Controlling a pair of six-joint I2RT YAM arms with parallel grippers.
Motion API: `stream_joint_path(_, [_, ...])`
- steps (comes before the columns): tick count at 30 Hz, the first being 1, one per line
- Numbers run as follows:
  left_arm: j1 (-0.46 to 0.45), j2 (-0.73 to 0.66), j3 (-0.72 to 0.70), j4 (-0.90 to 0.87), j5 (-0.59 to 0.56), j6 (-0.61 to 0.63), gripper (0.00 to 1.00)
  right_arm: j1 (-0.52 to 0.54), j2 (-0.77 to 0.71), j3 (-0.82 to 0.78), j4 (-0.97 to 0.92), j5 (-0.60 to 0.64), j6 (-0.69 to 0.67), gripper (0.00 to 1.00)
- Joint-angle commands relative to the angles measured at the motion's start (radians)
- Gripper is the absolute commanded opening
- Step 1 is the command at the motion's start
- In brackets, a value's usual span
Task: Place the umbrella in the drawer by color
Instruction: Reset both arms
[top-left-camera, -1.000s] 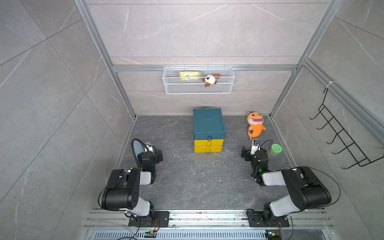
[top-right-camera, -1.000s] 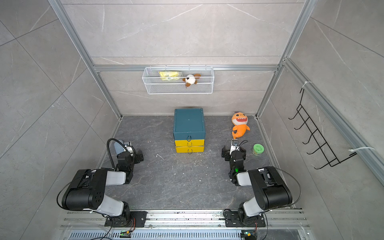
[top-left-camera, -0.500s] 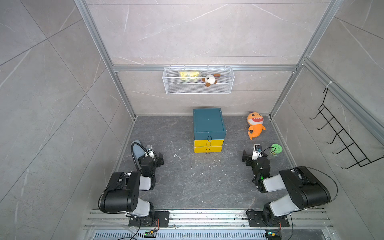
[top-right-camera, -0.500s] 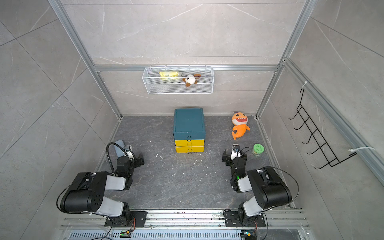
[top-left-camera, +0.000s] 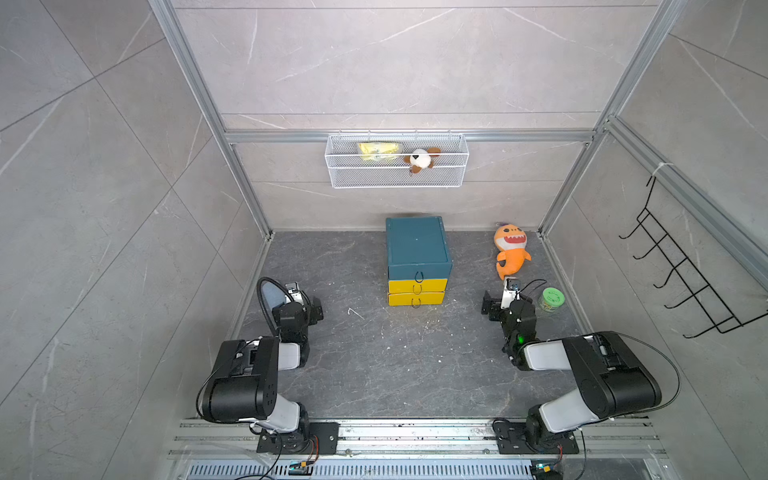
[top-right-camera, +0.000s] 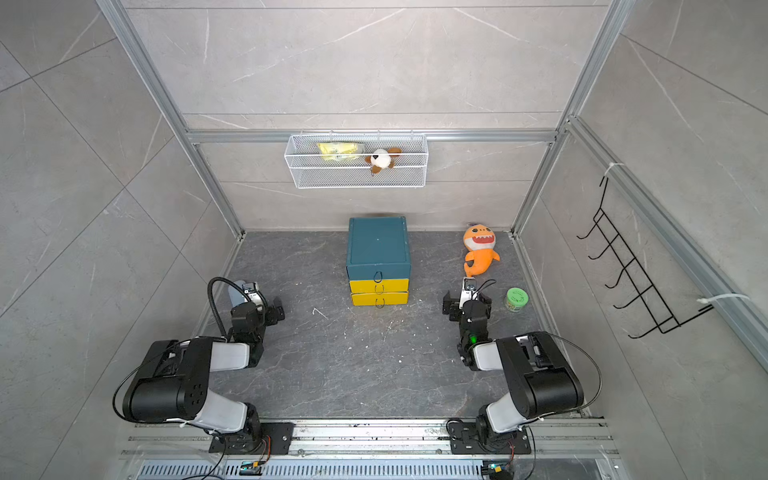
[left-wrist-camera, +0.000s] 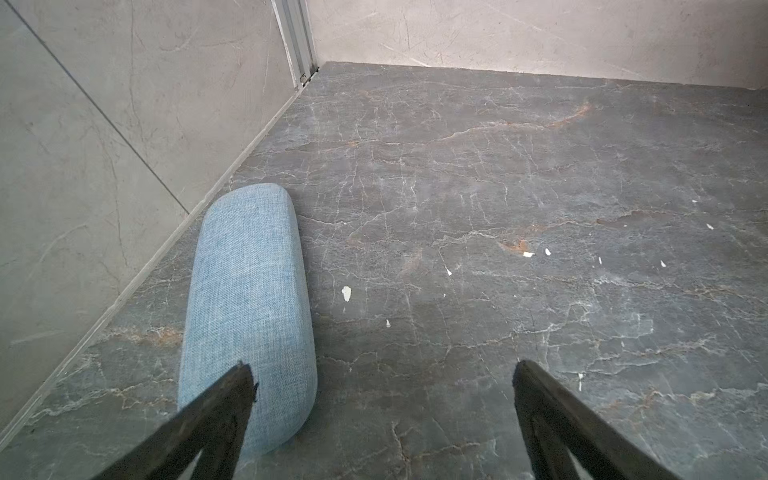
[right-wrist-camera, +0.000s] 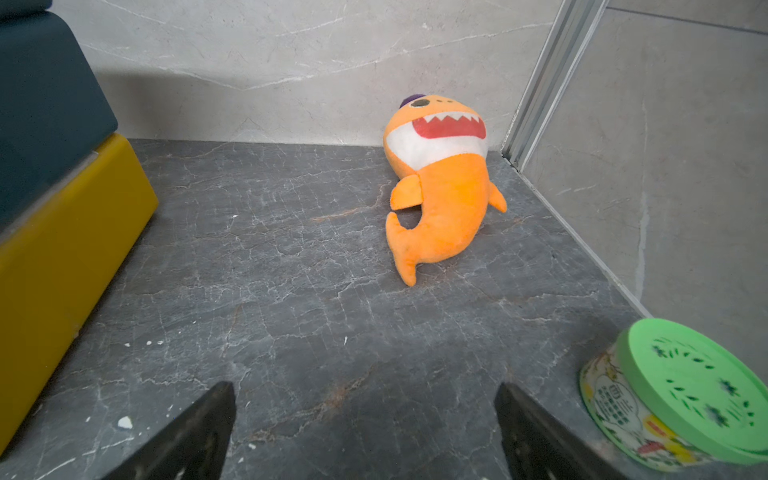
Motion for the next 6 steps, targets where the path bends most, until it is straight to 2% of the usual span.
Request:
stream_joint_path(1, [-0.003,-0.006,0.015,0.02,-0.018,-0.01,1.0,-0.004,-0.008,0.005,-0.023,-0.009,0.013,1.0])
stream_joint_path(3, [-0.002,-0.003,0.028,-0.004,0.037,0.008,1.0,-0.005,-0.008,0.005,-0.023,-0.009,0.012,1.0])
stream_joint_path(6, [-0.001,-0.001,0.033,-0.009,0.05,0.009,1.0,-0.004,-0.008,0.005,-0.022,-0.009,0.013,1.0])
